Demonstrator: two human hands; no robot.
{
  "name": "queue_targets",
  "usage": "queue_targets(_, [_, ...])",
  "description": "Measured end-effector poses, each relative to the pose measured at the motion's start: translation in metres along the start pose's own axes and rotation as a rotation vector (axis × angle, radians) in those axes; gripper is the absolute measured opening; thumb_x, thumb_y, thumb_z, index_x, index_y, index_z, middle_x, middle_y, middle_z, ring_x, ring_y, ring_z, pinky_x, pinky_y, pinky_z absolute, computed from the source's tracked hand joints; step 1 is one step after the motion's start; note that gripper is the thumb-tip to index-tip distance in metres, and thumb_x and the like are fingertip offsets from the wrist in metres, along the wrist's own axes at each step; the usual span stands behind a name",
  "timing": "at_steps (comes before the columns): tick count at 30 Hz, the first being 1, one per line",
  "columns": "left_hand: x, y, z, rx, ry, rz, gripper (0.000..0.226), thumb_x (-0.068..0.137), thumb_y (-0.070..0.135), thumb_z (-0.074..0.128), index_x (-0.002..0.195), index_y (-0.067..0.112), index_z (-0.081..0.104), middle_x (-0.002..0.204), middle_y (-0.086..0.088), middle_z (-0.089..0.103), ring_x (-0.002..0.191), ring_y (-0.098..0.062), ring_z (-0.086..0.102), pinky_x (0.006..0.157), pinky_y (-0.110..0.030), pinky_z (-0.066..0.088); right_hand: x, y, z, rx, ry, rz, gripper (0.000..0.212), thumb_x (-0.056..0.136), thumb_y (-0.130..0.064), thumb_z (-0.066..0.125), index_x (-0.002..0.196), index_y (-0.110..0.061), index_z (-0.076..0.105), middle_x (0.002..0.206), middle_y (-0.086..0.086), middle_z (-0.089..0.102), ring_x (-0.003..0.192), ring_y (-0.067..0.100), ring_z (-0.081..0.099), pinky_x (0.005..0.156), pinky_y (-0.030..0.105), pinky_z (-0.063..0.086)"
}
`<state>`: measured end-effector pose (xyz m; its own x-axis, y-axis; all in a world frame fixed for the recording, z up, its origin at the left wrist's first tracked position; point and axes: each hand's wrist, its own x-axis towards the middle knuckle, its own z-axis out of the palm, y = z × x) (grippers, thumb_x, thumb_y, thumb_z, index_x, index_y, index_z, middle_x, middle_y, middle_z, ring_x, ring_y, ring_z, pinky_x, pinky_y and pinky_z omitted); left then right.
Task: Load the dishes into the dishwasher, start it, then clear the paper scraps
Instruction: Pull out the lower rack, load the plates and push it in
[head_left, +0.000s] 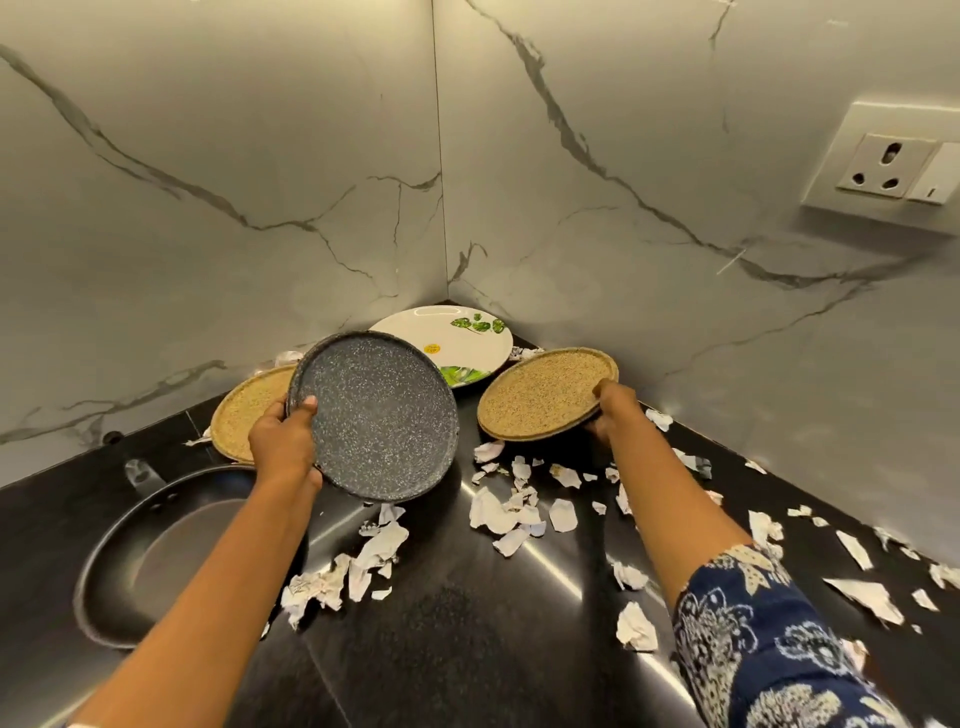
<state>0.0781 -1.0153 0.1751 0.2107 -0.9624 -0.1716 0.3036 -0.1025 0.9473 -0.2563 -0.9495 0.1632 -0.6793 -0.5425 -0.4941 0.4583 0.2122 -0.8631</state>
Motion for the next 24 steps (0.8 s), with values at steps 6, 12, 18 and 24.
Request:
queue_targets(6, [-0.055,0.029,-0.019,-0.039,-0.140,0.214,0.019,0.094,0.007,0.055,0.092,0.025,0.061,0.091,0.007,0.064,0.089,-0.011,0.058,0.095,-0.038,0.048,-0.093,0.010,-0.029,0.008,0.082,-0.330,0.036,0.089,-0.001,0.055,0.124,-0.007,0.050,0.120,0.012,0.059,0.103,0.025,0.058,0.091,0.041,0.051])
queue_targets(12, [-0.136,0.047,-0.079,-0.032,-0.334,0.341,0.023,0.097,0.013,0.050,0.094,0.034,0.056,0.095,0.009,0.061,0.091,-0.010,0.054,0.093,-0.036,0.045,-0.247,0.069,-0.076,-0.199,0.235,-0.753,0.025,0.088,-0.008,0.061,0.112,-0.001,0.062,0.097,0.007,0.064,0.091,0.024,0.062,0.078,0.032,0.052])
queue_targets(18, [-0.228,0.044,-0.177,-0.077,-0.570,0.252,0.014,0.099,0.014,0.048,0.109,0.023,0.052,0.111,-0.002,0.060,0.103,-0.018,0.058,0.092,-0.040,0.049,-0.414,0.175,-0.135,-0.326,0.440,-0.886,0.025,0.090,-0.013,0.059,0.113,-0.005,0.063,0.092,0.002,0.063,0.084,0.015,0.057,0.060,0.010,0.041])
queue_targets(24, [-0.320,0.030,-0.263,0.080,-0.745,0.265,0.015,0.097,0.012,0.048,0.105,0.017,0.061,0.090,0.006,0.061,0.087,-0.011,0.055,0.078,-0.027,0.047,-0.542,0.270,-0.193,-0.362,0.601,-0.816,0.024,0.090,-0.015,0.060,0.112,-0.006,0.063,0.088,-0.001,0.061,0.082,0.015,0.057,0.068,0.017,0.041])
